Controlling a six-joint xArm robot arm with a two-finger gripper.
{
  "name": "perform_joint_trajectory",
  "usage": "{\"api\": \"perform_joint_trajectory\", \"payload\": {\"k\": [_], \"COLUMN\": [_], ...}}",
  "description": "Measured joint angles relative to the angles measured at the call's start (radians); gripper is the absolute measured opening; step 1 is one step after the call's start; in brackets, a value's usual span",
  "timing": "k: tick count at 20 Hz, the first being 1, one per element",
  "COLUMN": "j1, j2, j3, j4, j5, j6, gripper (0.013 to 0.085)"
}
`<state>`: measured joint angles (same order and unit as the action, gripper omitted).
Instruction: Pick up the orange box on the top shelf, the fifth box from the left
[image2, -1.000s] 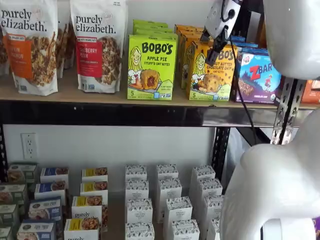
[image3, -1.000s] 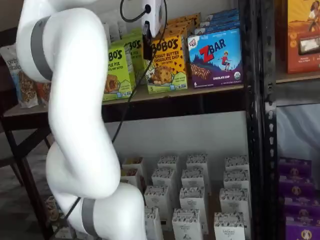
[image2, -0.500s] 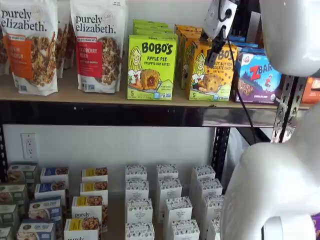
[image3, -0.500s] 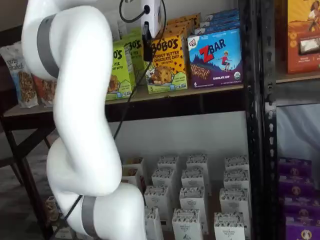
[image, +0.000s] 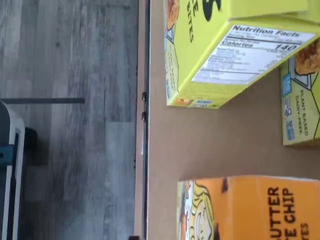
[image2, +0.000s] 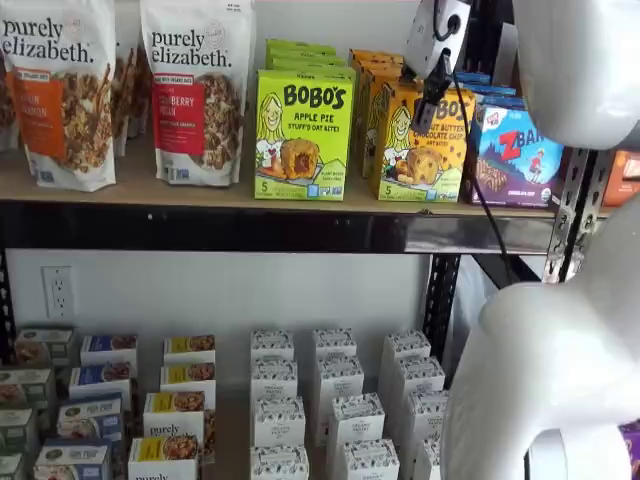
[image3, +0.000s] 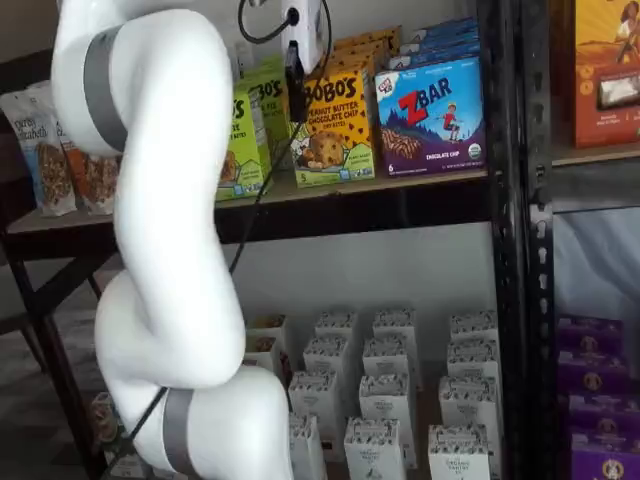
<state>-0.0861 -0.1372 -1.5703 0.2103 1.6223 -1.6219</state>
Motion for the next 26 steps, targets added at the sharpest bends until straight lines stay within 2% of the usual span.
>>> {"api": "perform_joint_trajectory", "payload": {"k": [7,16,24,26], "j1": [0.021,0.05,0.049,0.047], "j2": [0.026,0.032,0.031,0.028], "j3": [-0.044,-0.057,-0.055,-0.05], "j4": [-0.055,-0.133,-0.132,-0.128], "j5": [0.031,0.03,0.028,0.022], "j6": [0.015,0.032,0.031,0.03], "gripper": [0.085,0.085,0.085,0.077]}}
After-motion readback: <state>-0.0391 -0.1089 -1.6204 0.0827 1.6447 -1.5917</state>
